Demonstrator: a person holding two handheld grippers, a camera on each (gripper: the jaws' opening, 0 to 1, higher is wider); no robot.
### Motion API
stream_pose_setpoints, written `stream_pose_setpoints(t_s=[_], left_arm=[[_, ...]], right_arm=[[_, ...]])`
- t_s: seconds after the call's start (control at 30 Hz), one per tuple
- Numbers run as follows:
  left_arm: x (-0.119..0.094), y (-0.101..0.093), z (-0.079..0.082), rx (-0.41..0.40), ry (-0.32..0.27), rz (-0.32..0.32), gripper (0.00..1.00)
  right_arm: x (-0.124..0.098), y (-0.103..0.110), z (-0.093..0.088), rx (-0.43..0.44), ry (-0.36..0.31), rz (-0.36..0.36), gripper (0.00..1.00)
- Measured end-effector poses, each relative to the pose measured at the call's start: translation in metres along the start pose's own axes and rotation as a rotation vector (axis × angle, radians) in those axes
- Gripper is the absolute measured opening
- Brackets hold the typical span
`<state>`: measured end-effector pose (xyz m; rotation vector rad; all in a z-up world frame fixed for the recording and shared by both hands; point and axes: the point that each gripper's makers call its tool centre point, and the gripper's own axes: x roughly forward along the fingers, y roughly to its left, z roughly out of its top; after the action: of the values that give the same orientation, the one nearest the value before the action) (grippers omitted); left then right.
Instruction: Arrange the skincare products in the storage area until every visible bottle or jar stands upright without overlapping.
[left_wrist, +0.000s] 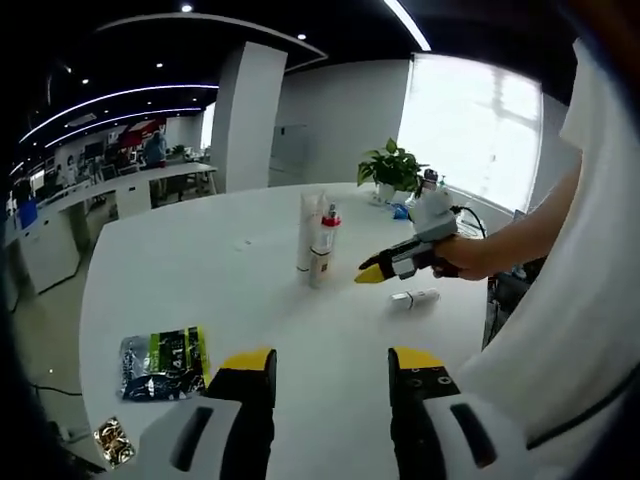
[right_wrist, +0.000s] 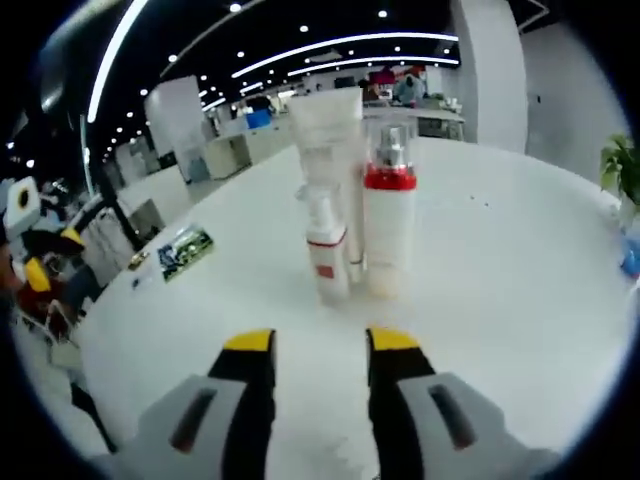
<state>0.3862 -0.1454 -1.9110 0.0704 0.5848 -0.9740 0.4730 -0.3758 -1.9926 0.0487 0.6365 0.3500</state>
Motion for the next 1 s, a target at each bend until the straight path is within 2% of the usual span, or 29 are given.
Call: stream_pose_setpoints(t_s=[0.03, 0.17, 0.3, 0.37, 0.4, 0.43, 0.57, 0.63, 0.7, 0.87, 0.9, 1.0], left_arm=[[-0.001, -0.008, -0.003, -0.011, 0.009, -0.015, 0.47], [-0.001, -0.015, -0.007, -0.03, 0.017, -0.025, 0.47], [0.003, -0.026, -0.012, -0.033, 0.016, -0.048, 0.48], [0.004, -0.026, -0.012, -0.034, 0.017, -0.051, 0.48], [0.006, -0.029, -0.013, -0.036, 0.022, -0.062, 0.48], [0.007, -0.031, -0.011, -0.031, 0.019, -0.067, 0.48], [0.008, -0.034, -0.005, -0.036, -0.007, -0.079, 0.49], [0.008, -0.034, -0.006, -0.036, -0.007, -0.081, 0.49], [0.009, -0.037, -0.006, -0.038, -0.007, -0.087, 0.49], [0.006, -0.04, -0.008, -0.034, -0.008, -0.092, 0.49], [0.005, -0.039, -0.009, -0.04, -0.014, -0.088, 0.49], [0.003, -0.037, -0.011, -0.053, -0.016, -0.081, 0.49]], right_arm=[[-0.02, -0.015, -0.01, 0.039, -0.006, -0.025, 0.34], [-0.043, -0.034, -0.021, 0.055, -0.014, -0.049, 0.36], [-0.062, -0.044, -0.035, 0.073, 0.012, -0.039, 0.4], [-0.063, -0.044, -0.037, 0.08, 0.018, -0.029, 0.41], [-0.071, -0.043, -0.047, 0.086, 0.05, -0.001, 0.41], [-0.075, -0.042, -0.054, 0.049, 0.08, 0.013, 0.4], [-0.081, -0.038, -0.074, -0.029, 0.162, 0.054, 0.4], [-0.081, -0.039, -0.079, -0.028, 0.185, 0.057, 0.41], [-0.083, -0.043, -0.092, -0.054, 0.255, 0.056, 0.4], [-0.082, -0.043, -0.101, -0.073, 0.303, 0.074, 0.35], [-0.082, -0.044, -0.107, -0.091, 0.339, 0.076, 0.34], [-0.081, -0.04, -0.111, -0.114, 0.367, 0.09, 0.32]])
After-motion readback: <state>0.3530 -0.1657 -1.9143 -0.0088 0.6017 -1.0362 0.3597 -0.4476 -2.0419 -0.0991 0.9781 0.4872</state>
